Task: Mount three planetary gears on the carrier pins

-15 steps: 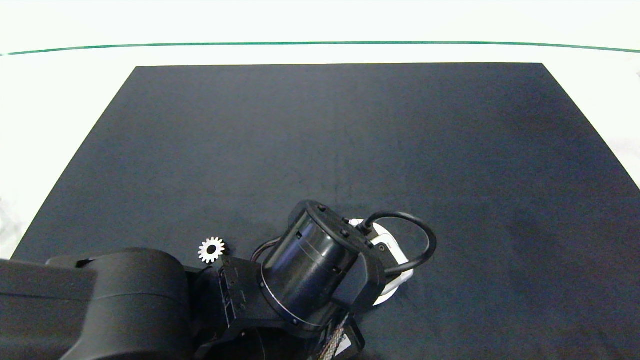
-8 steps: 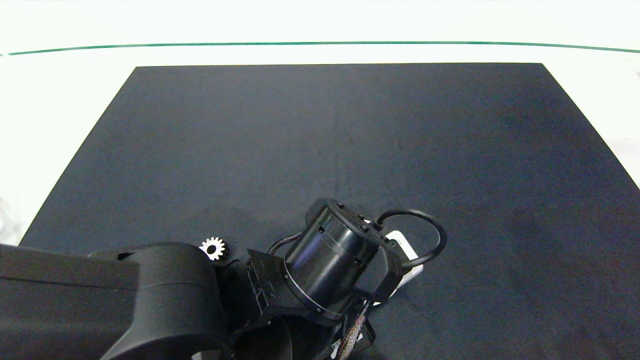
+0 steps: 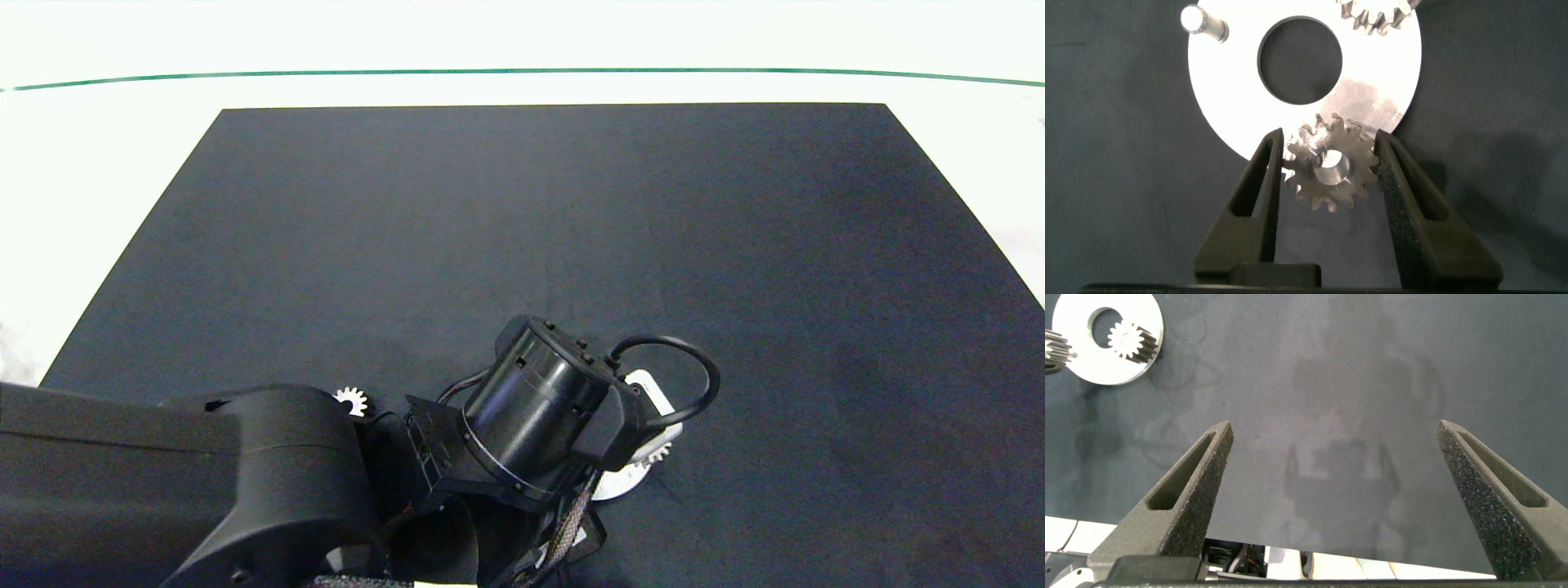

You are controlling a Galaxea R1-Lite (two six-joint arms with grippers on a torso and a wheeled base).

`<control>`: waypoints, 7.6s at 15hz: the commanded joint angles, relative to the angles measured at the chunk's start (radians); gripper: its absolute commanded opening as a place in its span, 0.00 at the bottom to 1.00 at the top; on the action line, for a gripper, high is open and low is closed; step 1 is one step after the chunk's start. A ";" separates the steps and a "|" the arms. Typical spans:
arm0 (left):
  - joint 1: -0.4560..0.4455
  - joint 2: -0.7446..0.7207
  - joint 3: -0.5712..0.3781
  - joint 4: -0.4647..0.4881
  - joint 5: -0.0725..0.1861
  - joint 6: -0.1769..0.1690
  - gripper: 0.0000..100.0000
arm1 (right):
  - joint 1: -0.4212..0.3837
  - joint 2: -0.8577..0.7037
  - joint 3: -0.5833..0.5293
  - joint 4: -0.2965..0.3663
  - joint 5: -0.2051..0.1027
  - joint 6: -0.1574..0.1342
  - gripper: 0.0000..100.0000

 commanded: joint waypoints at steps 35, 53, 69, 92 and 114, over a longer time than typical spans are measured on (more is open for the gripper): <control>0.060 -0.003 0.028 0.008 0.003 0.057 1.00 | 0.003 -0.012 0.018 0.003 -0.002 0.002 1.00; 0.339 -0.247 0.156 0.107 0.003 0.059 1.00 | 0.003 -0.032 0.037 0.003 -0.001 0.016 1.00; 0.485 -0.238 0.218 0.110 -0.023 -0.053 1.00 | 0.001 -0.033 0.038 0.005 -0.002 0.018 1.00; 0.554 -0.192 0.202 0.113 -0.100 -0.116 0.76 | -0.001 -0.035 0.045 0.006 -0.002 0.018 1.00; 0.505 -0.158 0.193 0.111 -0.106 -0.184 0.32 | -0.001 -0.035 0.045 0.006 -0.002 0.024 1.00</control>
